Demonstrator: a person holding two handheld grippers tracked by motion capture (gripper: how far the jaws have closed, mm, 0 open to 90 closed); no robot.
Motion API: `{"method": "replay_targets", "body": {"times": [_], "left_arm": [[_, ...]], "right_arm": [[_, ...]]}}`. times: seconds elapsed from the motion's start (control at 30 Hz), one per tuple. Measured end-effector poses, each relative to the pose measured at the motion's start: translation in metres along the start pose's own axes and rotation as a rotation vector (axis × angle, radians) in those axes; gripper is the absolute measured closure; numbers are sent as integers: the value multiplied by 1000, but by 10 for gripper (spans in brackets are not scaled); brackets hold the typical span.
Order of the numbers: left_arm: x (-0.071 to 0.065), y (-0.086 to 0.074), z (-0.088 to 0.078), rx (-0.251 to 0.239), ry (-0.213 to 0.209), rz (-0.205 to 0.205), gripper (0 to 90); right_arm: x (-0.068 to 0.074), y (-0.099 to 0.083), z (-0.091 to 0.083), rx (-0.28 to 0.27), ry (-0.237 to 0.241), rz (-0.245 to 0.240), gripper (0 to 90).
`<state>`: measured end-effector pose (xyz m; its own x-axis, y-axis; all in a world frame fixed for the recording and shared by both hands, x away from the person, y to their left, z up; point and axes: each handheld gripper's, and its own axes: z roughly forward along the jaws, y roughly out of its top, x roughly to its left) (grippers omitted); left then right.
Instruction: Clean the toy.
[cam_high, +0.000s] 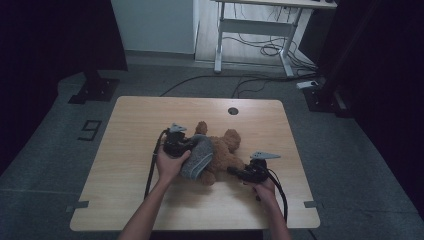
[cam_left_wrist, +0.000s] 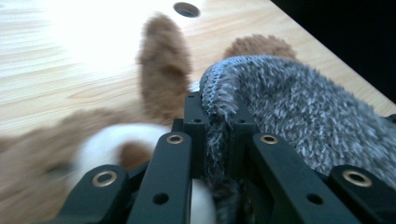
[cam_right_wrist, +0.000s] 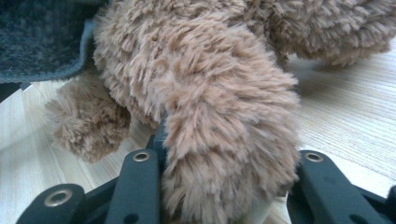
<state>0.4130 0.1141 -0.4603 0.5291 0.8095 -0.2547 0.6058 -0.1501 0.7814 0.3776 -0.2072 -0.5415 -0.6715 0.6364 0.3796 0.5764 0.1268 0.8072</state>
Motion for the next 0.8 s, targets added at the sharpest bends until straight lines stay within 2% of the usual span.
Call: {"method": "replay_targets", "body": {"times": [0.13, 0.27, 0.43, 0.8], "left_arm": [[5, -4, -13, -9, -16, 4, 826], [5, -7, -28, -38, -7, 18, 827], [14, -10, -43, -56, 19, 15, 826], [24, -17, -49, -60, 14, 1, 823]], "right_arm": [[2, 0, 1, 7, -3, -13, 597], [2, -1, 1, 10, -4, -13, 596], [1, -1, 1, 8, -3, -8, 596], [2, -2, 1, 14, -6, -13, 584]]}}
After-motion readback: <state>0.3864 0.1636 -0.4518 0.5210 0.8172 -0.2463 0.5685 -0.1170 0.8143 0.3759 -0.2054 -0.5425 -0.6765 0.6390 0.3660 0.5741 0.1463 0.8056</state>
